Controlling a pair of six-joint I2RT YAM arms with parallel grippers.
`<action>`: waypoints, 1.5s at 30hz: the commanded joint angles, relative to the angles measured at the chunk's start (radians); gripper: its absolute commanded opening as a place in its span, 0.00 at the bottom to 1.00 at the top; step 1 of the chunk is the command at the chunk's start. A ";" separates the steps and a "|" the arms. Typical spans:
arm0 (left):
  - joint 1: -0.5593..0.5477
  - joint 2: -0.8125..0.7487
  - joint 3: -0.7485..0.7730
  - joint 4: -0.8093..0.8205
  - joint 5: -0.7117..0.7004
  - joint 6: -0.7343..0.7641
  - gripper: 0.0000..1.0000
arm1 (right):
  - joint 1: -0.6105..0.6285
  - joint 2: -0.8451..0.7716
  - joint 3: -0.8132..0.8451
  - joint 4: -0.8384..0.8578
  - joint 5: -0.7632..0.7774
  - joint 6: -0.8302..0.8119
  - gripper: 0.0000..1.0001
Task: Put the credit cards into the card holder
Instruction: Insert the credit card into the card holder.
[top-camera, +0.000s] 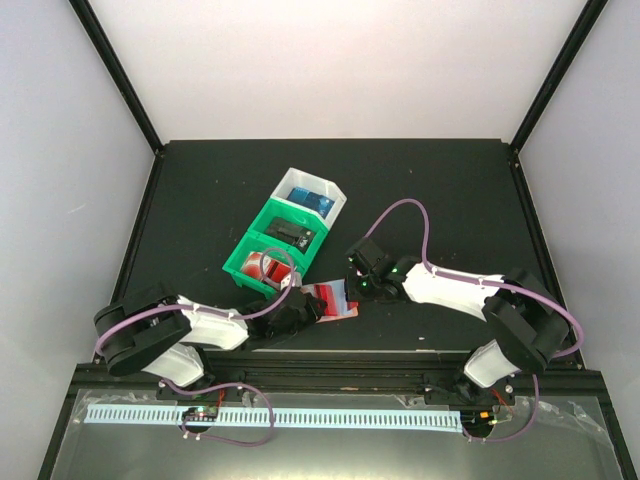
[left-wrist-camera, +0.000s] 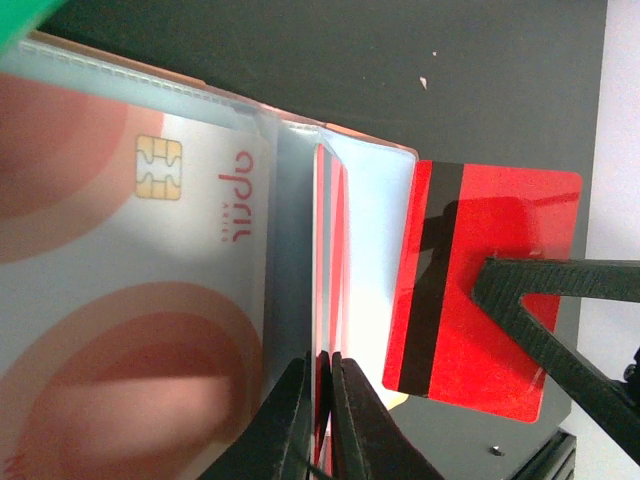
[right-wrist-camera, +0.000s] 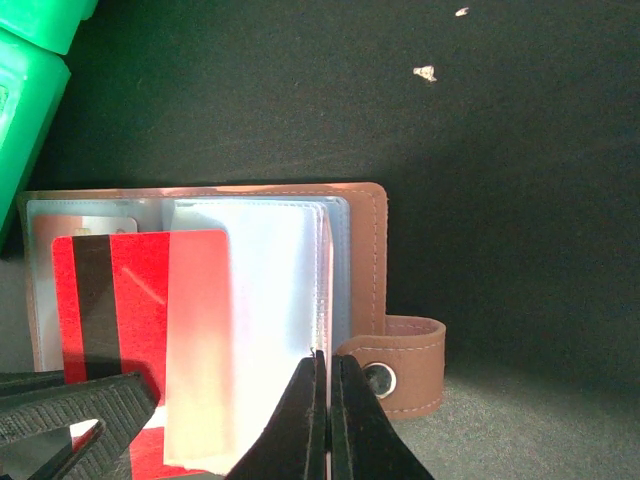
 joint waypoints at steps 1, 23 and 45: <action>-0.011 0.021 0.035 0.032 0.020 0.023 0.09 | 0.005 0.007 -0.029 -0.009 0.018 -0.002 0.01; -0.039 0.012 0.170 -0.369 0.041 0.142 0.48 | 0.005 0.004 -0.031 -0.004 0.026 0.003 0.01; -0.041 -0.031 0.280 -0.612 0.011 0.276 0.70 | 0.005 0.012 -0.029 0.002 0.021 0.004 0.01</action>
